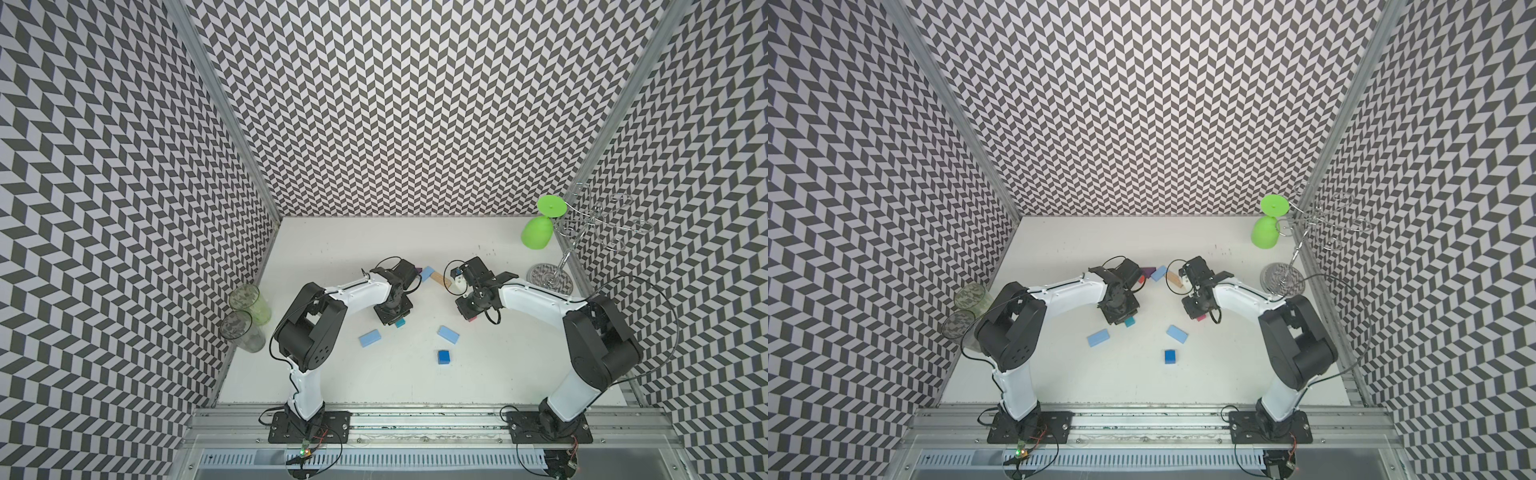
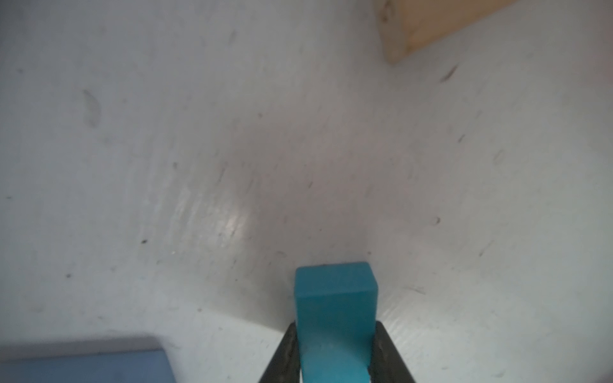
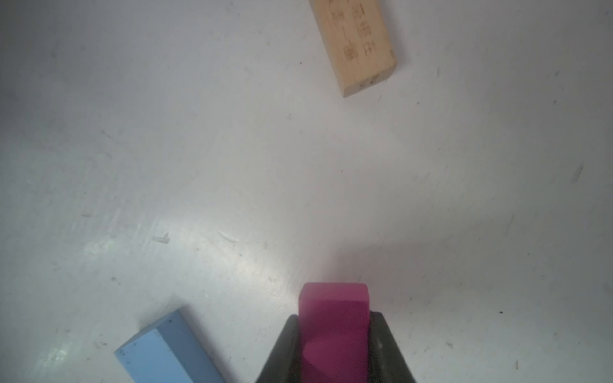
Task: Assemble a heart with building blocks
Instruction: Assemble the building block at the center of the board.
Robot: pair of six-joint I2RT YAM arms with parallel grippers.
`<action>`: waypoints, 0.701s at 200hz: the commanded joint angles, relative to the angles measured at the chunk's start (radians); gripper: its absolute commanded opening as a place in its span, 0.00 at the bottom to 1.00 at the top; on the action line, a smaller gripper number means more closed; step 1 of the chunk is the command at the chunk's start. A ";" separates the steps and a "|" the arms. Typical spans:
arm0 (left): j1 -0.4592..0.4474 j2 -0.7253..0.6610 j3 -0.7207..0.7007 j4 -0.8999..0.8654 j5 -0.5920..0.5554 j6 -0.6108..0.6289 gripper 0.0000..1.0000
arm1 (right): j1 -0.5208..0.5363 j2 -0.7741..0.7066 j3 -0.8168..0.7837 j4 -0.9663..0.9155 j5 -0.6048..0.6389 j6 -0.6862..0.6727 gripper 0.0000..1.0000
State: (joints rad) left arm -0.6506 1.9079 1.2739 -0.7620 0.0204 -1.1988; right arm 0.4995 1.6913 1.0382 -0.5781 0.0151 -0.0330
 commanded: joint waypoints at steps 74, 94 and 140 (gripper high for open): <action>0.015 0.165 0.159 -0.016 0.021 -0.178 0.06 | -0.006 0.004 0.011 0.013 0.007 -0.011 0.00; 0.029 0.184 0.181 -0.018 0.018 -0.183 0.06 | -0.006 0.005 0.010 0.013 -0.001 -0.015 0.00; 0.056 0.204 0.219 -0.052 -0.021 -0.183 0.06 | -0.006 0.016 0.013 0.015 -0.020 -0.022 0.00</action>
State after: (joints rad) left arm -0.6178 2.0609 1.4963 -0.7803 0.0395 -1.3712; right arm 0.4988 1.6913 1.0378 -0.5762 0.0147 -0.0444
